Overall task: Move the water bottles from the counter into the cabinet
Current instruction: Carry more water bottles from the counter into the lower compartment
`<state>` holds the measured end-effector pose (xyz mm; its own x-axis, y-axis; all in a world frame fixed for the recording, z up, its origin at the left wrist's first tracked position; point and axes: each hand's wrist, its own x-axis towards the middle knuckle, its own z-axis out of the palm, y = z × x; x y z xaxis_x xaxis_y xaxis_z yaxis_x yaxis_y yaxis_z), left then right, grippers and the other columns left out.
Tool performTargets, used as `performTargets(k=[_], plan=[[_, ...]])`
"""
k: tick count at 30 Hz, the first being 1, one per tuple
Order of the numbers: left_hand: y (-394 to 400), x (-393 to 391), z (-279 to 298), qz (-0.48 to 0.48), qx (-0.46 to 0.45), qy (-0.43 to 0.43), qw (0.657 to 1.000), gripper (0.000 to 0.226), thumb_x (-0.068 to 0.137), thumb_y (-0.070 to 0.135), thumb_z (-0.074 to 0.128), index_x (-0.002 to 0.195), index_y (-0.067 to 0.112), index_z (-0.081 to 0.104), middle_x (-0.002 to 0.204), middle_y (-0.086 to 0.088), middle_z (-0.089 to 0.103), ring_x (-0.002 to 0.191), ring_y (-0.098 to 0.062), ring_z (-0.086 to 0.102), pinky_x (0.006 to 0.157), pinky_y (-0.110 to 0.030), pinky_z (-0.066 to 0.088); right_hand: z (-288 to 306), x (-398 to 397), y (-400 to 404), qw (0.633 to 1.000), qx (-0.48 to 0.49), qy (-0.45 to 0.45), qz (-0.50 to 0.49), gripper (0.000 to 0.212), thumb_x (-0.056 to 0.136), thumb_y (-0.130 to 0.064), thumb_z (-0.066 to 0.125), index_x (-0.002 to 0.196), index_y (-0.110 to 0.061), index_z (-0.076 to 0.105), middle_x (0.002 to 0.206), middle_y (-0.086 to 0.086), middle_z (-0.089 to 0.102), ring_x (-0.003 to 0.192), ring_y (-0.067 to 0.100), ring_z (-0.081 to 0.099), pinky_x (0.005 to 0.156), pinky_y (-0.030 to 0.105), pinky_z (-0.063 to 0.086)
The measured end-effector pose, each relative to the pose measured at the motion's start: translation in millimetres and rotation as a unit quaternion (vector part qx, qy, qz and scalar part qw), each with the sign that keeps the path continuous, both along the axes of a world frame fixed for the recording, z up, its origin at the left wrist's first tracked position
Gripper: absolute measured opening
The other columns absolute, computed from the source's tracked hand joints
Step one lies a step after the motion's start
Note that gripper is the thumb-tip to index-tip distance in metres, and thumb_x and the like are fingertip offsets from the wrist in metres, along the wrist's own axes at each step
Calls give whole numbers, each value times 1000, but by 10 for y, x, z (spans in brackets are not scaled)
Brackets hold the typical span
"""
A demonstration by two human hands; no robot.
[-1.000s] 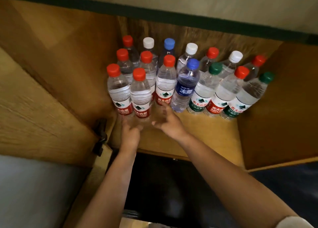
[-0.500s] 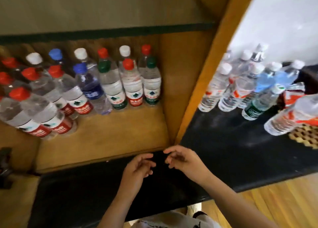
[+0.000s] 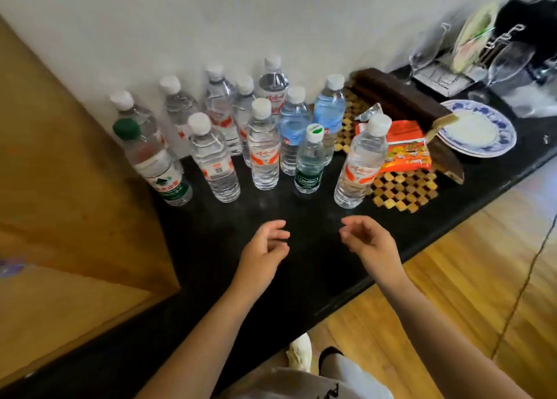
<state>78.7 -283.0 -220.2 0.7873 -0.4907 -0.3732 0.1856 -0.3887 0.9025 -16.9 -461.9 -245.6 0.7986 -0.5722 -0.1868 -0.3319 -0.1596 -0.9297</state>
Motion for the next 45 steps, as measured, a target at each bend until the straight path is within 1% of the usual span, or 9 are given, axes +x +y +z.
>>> performTargets(k=[6,9,11,16,22,27,34,41,45], plan=[[-818,517,-44,133,-9,-51,990,67,80,0,64,138,13,33,132,-3,45,115,-14,48,94,-26,39,66,259,-574,997,-28,-41,-63,54,75,-11,73,118,-28,45,100,-15,55,88,0,55,74,16,44],[-982,787,-54,258,-27,-38,965,82,73,-4,68,142,10,25,142,-13,38,130,-25,40,108,-30,31,80,418,-733,998,-27,-49,-38,72,71,-15,78,126,-30,35,123,-8,48,108,7,49,91,26,44],[-1020,928,-31,298,-29,-40,953,93,74,-3,69,146,13,13,149,-11,26,135,-22,31,102,-24,30,76,508,-791,998,-15,-62,-17,79,69,-11,79,126,-36,30,126,-13,44,116,5,46,100,34,42],[-1030,1209,13,258,-42,-123,957,73,74,2,72,134,8,32,127,-6,51,115,-17,51,99,-29,40,20,712,-882,995,1,-98,13,82,68,-2,77,127,-33,28,118,-24,45,111,-9,46,96,19,38],[-957,1275,-44,221,-14,-132,966,63,77,12,73,128,8,36,115,5,49,106,-9,47,92,-24,35,-7,751,-929,996,-18,-82,7,76,68,-7,78,121,-34,30,108,-29,47,96,-25,47,77,-1,39],[-846,1156,-65,166,-5,-137,977,66,76,14,73,130,9,36,119,4,52,107,-10,49,92,-26,37,38,693,-924,997,-24,-66,31,77,68,-8,79,131,-20,37,115,-17,53,114,7,51,99,31,42],[-442,612,-69,103,-44,-97,989,71,74,6,73,135,10,37,129,-6,56,121,-20,52,107,-45,38,4,424,-547,997,-53,-28,42,84,66,-21,82,135,-23,34,126,-8,53,115,11,51,96,30,41],[243,-1,-43,117,-97,-18,988,68,72,4,74,125,29,40,114,19,57,102,9,57,90,-16,47,52,230,153,994,-43,-20,94,81,61,-22,84,130,-21,41,110,-23,57,103,-9,56,91,21,46],[855,-230,-24,136,-92,5,986,69,71,4,75,127,28,42,122,10,57,112,-1,55,96,-24,44,111,209,700,986,-40,-31,160,80,59,-27,84,127,-26,43,109,-27,55,104,-17,52,81,5,45]])
